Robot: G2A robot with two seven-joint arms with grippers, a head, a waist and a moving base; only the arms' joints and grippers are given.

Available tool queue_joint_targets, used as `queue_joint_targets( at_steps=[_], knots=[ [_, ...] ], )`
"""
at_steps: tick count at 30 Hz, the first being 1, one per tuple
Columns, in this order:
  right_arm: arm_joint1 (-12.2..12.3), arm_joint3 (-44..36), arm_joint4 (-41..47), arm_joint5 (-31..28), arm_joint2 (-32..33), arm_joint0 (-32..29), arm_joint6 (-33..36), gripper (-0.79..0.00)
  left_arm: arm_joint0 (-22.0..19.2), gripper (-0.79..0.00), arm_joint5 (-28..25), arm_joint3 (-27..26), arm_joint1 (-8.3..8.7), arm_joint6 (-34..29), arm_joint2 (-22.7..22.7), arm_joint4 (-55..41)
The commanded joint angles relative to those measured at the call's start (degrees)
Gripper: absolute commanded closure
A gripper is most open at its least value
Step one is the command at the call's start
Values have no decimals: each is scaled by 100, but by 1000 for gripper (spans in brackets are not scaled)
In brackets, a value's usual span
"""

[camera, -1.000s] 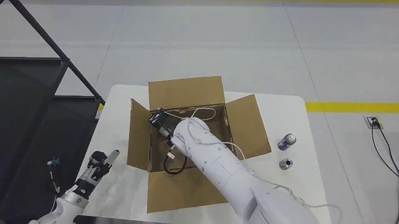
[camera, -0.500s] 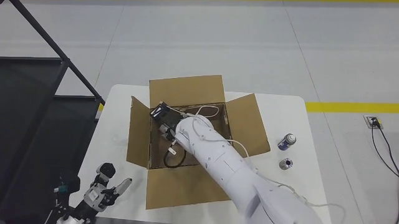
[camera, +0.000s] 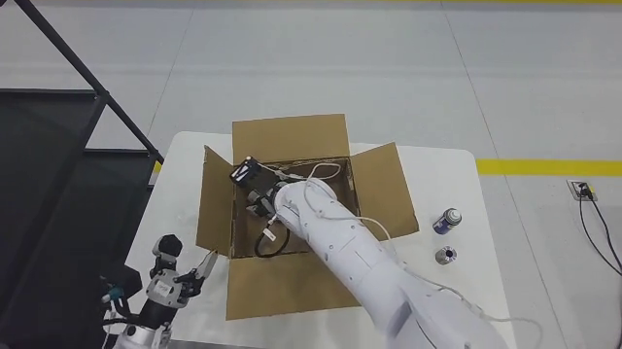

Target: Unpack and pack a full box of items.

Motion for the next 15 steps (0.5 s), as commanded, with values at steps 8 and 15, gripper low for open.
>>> queue_joint_targets(
  at_steps=[8,15],
  knots=[
    [221,-344,-307,210,65,-300,-850,-785,-445,-776,694,243,-80,-64,500,309],
    [444,-862,-519,287,206,-394,-693,-785,-596,-268,882,370,-118,-52,744,590]
  ],
)
